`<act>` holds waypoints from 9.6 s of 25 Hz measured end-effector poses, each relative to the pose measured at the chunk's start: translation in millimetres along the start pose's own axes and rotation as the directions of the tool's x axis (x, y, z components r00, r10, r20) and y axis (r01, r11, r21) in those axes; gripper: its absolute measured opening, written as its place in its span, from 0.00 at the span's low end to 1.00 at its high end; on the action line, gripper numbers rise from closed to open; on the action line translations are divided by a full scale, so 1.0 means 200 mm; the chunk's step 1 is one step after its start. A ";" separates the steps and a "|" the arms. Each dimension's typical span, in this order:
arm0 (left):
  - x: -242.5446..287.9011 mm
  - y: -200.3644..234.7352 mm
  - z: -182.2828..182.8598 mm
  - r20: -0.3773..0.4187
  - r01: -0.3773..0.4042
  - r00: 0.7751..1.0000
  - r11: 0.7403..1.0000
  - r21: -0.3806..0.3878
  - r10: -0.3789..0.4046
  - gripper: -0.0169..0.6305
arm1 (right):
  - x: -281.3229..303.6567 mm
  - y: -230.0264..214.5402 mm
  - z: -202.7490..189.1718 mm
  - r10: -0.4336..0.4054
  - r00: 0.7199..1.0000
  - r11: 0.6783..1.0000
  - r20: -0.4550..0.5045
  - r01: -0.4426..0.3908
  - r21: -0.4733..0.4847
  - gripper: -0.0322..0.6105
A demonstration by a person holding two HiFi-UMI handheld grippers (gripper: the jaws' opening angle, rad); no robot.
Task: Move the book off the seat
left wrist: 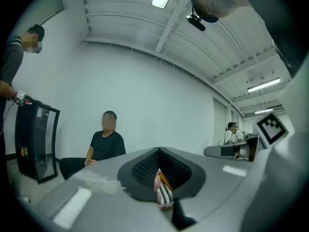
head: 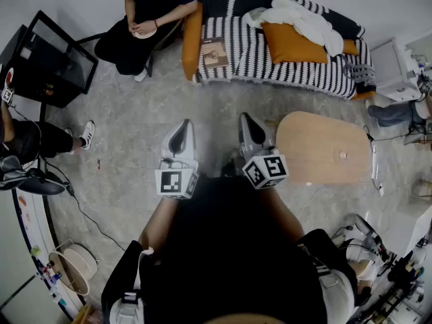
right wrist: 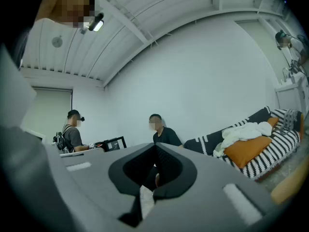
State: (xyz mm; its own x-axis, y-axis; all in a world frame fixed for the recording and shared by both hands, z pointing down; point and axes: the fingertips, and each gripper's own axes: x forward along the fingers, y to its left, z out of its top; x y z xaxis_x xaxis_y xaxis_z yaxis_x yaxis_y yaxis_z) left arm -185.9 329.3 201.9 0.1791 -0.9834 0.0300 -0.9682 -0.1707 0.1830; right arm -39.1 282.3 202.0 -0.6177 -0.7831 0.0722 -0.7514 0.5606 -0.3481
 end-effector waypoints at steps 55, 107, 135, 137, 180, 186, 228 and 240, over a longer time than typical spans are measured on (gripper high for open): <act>0.84 0.15 -0.09 -0.047 -0.005 0.999 1.000 -0.022 0.004 0.03 | 0.68 -0.55 0.02 -0.002 0.998 0.999 -0.062 0.005 0.052 0.06; 2.35 0.81 -1.08 -0.309 0.045 0.948 0.992 -0.121 -0.080 0.03 | 1.94 -1.66 -0.95 -0.184 0.922 0.946 -0.342 0.260 0.191 0.07; 2.59 1.01 -1.68 -0.375 0.069 0.916 0.978 -0.199 -0.141 0.04 | 2.15 -2.03 -1.98 -0.185 0.827 0.895 -0.531 0.365 0.257 0.31; 2.61 1.02 -1.72 -0.380 0.068 0.914 0.976 -0.207 -0.144 0.04 | 2.15 -2.07 -2.04 -0.189 0.820 0.889 -0.540 0.376 0.259 0.31; 2.81 1.10 -2.05 -0.435 0.098 0.872 0.951 -0.292 -0.223 0.04 | 2.32 -2.28 -2.54 -0.063 0.829 0.778 -0.555 0.389 0.493 0.46; 2.83 1.08 -2.04 -0.429 0.103 0.874 0.951 -0.291 -0.226 0.04 | 2.33 -2.28 -2.49 -0.053 0.844 0.774 -0.533 0.372 0.513 0.42; 2.73 1.06 -1.94 -0.397 0.093 0.894 0.953 -0.288 -0.208 0.04 | 2.49 -2.13 -2.13 -0.050 0.872 0.841 -0.487 0.300 0.451 0.29; 2.70 1.09 -1.75 -0.377 0.067 0.910 0.958 -0.280 -0.174 0.04 | 2.52 -2.02 -1.88 -0.095 0.855 0.889 -0.509 0.303 0.343 0.28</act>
State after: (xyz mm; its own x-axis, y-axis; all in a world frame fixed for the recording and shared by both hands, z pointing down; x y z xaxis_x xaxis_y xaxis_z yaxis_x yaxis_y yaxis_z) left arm -238.6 -216.9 601.3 0.3975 -0.8415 0.3659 -0.8661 -0.2124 0.4526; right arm -132.9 -237.4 730.6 -0.5749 -0.5861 0.5710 -0.7758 0.1687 -0.6080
